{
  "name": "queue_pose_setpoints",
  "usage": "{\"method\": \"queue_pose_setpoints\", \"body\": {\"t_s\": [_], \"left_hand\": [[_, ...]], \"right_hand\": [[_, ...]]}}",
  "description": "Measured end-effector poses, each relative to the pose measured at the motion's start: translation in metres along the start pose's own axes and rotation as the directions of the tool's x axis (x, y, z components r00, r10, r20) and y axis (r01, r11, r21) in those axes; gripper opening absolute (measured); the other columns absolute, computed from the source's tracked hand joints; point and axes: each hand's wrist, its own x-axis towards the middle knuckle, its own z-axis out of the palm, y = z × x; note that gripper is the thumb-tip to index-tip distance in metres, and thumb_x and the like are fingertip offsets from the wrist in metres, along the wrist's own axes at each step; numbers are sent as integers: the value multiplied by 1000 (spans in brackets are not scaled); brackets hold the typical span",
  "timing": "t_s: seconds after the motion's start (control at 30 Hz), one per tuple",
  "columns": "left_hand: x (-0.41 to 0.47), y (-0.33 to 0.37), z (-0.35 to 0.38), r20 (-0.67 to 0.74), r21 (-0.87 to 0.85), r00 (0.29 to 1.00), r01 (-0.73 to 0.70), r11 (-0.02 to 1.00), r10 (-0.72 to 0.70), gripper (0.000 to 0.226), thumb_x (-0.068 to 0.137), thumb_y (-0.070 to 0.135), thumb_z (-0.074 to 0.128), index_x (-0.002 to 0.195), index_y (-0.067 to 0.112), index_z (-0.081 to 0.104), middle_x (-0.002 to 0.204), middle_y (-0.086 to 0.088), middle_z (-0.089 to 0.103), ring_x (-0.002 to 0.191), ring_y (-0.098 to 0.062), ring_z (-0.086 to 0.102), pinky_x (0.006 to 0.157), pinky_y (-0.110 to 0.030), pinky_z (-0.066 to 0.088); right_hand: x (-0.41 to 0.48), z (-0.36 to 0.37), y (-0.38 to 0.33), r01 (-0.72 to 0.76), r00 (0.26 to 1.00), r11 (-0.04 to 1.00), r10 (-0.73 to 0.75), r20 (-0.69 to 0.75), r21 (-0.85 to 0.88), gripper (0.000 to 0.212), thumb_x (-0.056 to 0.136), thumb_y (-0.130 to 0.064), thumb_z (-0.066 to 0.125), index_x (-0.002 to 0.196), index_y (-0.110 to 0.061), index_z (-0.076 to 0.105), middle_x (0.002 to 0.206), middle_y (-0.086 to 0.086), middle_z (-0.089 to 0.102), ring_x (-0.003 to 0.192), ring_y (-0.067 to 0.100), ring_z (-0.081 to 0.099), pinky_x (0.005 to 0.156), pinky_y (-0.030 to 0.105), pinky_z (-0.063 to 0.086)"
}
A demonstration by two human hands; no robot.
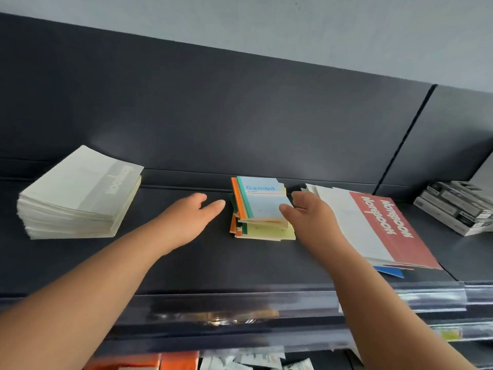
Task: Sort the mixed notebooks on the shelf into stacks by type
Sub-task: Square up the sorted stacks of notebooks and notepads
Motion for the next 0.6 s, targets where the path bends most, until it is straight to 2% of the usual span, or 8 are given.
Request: {"method": "queue_pose_setpoints", "body": {"t_s": [0.07,0.13,0.2,0.27,0.33,0.43,0.5,0.6], "left_hand": [[15,12,14,30,-146,994,108,983,-105,71,90,67,39,147,26,35,151,4,37,135,-20,39,107,-39,31],[31,23,26,59,-219,985,173,960,-164,83,81,78,40,146,27,37,151,3,38,134,-22,42,112,-45,31],[48,29,39,79,-282,976,215,935,-201,102,63,88,44,146,29,37,150,4,41,133,-24,43,112,-50,31],[61,34,50,82,-325,966,259,910,-246,98,60,84,50,140,28,47,140,4,53,128,-23,48,110,-48,35],[64,44,58,103,-360,957,289,887,-270,68,76,69,56,127,23,58,122,3,65,115,-21,58,106,-45,40],[72,53,66,95,-376,953,301,876,-287,27,94,41,56,109,21,62,106,1,69,102,-20,63,102,-44,44],[75,57,67,75,-359,949,312,880,-306,20,94,37,56,107,21,61,106,1,68,102,-20,62,102,-45,43],[79,62,66,82,-314,947,321,894,-311,22,95,38,55,108,21,60,107,1,67,101,-20,61,102,-45,43]], "right_hand": [[20,-7,6,-59,998,992,54,45,112,17,97,-29,56,102,-12,58,98,4,61,95,28,59,77,31,48],[39,-12,13,-125,988,979,108,109,162,22,98,-29,54,84,-13,48,78,-2,51,71,14,52,61,19,42],[60,-12,23,-186,970,968,153,191,169,32,96,-34,54,74,-17,39,71,-5,39,61,13,36,53,22,31],[80,-8,32,-239,943,949,178,281,204,35,84,-51,59,89,-19,46,88,-3,50,76,16,46,69,25,38],[99,-2,48,-288,913,929,193,359,234,58,67,-62,61,107,-20,52,113,0,60,98,22,56,88,33,44],[110,2,51,-298,885,921,168,434,252,32,87,-44,60,106,-18,60,114,4,68,101,23,63,93,38,50],[117,7,54,-311,876,911,164,453,271,25,95,-34,58,113,-17,62,111,2,70,101,20,65,95,39,53],[118,11,52,-326,880,899,176,440,293,28,97,-30,56,121,-17,59,111,0,68,99,17,65,86,33,55]]}}
